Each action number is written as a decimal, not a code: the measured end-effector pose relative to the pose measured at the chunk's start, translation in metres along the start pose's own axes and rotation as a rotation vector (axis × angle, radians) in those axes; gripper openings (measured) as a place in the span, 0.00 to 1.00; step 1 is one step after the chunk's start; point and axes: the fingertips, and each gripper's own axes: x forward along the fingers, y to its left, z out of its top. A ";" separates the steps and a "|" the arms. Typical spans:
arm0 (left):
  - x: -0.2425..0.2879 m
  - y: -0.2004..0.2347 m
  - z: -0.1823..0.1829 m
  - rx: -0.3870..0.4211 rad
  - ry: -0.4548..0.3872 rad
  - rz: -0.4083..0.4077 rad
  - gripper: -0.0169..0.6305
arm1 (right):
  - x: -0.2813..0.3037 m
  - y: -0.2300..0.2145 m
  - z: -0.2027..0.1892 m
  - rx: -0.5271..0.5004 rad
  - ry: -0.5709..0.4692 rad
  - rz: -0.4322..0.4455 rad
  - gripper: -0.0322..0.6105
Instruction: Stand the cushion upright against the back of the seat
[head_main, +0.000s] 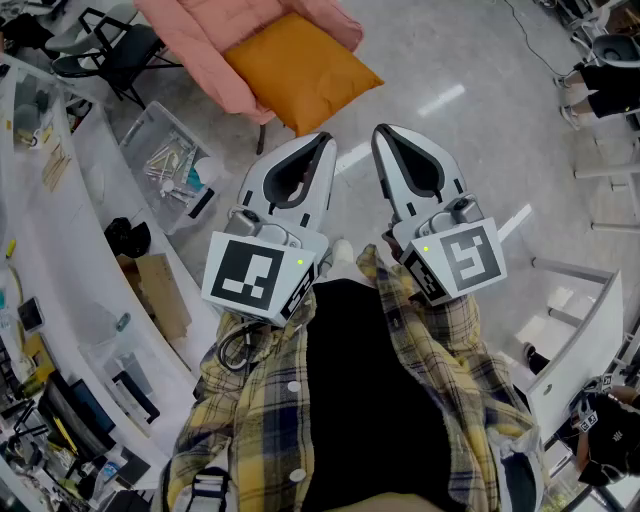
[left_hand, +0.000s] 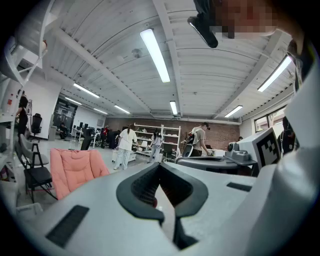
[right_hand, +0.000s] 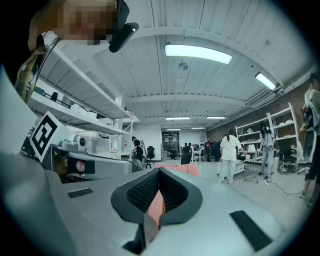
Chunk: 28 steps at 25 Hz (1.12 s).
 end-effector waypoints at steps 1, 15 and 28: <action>-0.001 -0.001 0.000 0.001 -0.001 0.002 0.03 | -0.002 0.000 0.000 0.000 0.000 0.000 0.08; 0.010 -0.044 -0.007 -0.004 -0.018 0.018 0.03 | -0.053 -0.025 -0.005 -0.008 -0.013 -0.015 0.08; 0.032 -0.059 -0.016 0.008 0.017 0.082 0.03 | -0.082 -0.070 -0.018 0.039 -0.002 -0.016 0.08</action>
